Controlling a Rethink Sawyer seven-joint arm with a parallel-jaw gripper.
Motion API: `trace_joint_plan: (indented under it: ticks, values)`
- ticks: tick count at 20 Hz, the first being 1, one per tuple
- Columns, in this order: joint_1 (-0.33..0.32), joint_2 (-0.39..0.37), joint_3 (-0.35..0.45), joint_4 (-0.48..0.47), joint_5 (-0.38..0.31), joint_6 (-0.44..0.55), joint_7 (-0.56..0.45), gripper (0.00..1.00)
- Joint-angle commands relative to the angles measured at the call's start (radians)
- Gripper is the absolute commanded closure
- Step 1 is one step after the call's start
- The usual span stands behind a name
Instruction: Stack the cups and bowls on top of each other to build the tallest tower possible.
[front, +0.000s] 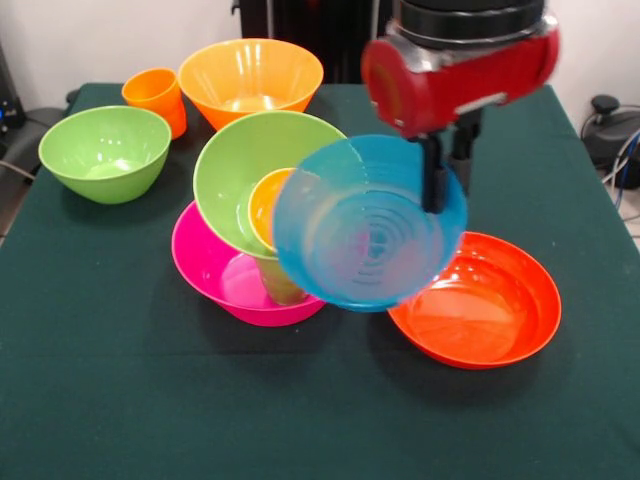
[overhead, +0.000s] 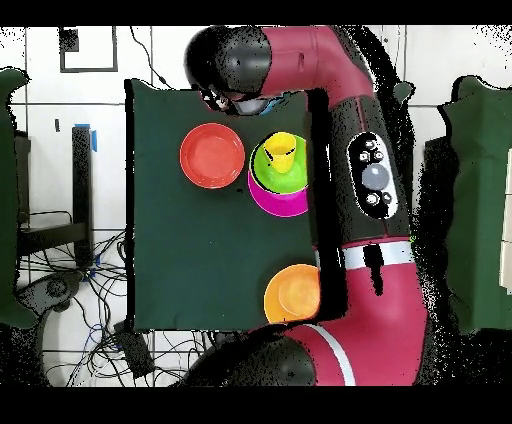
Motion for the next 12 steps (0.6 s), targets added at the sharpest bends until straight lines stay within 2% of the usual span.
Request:
trace_joint_plan:
  ticks: [1, 12]
  values:
    - [-0.04, -0.031, -0.02, 0.1, -0.081, 0.042, -0.319, 1.0]
    - [-0.042, -0.036, -0.029, 0.108, -0.116, 0.08, -0.326, 1.0]
